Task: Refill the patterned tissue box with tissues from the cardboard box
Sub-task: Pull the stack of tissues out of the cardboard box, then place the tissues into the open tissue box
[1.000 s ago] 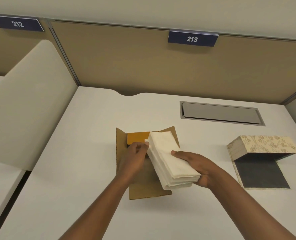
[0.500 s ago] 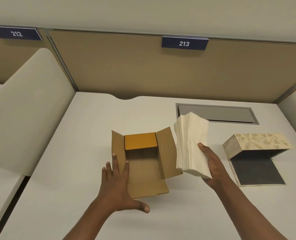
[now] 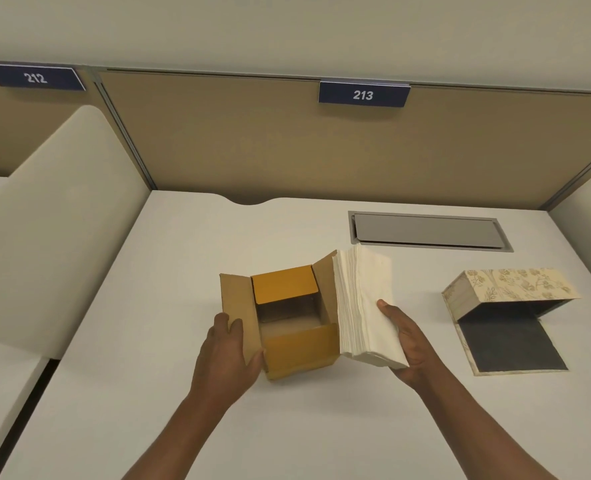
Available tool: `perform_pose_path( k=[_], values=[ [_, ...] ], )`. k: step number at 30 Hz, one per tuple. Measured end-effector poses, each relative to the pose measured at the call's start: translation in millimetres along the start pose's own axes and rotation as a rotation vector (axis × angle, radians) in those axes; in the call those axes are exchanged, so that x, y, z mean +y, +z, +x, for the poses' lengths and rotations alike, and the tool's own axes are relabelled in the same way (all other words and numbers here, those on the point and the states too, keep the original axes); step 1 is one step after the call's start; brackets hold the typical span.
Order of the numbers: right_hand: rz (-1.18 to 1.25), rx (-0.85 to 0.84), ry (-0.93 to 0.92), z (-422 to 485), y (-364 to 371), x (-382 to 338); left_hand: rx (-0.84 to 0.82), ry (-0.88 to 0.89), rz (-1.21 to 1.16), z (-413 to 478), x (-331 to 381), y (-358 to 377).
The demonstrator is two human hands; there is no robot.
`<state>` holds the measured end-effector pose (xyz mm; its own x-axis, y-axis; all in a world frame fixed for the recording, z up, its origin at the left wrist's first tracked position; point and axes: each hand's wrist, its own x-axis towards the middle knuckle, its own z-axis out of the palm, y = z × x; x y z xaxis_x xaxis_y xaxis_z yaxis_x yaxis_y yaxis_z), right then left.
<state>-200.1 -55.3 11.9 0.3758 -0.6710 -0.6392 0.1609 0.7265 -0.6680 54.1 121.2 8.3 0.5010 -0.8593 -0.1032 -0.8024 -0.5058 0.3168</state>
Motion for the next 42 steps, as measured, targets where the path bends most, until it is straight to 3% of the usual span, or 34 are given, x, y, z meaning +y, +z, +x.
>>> perform_pose_path(
  k=[9,17,21,25,29,34,42],
  values=[
    [0.042,-0.191,0.037,2,-1,5,0.027,-0.096,-0.047,11,37,10],
    [-0.012,-0.277,0.103,0,11,11,-0.051,-0.188,0.207,35,61,21],
    [-0.01,-0.294,0.126,2,13,12,-0.087,-0.203,0.185,44,65,26],
    [-0.012,-0.295,0.13,5,16,14,-0.174,-0.235,0.176,47,74,31],
    [-0.027,-0.278,0.162,10,25,21,-0.275,-0.24,0.019,41,88,42],
    [-0.033,-0.263,0.145,15,34,20,-0.299,-0.212,0.011,39,80,44],
    [0.004,-0.172,0.131,13,39,23,-0.565,-0.119,-0.079,47,55,29]
  ],
)
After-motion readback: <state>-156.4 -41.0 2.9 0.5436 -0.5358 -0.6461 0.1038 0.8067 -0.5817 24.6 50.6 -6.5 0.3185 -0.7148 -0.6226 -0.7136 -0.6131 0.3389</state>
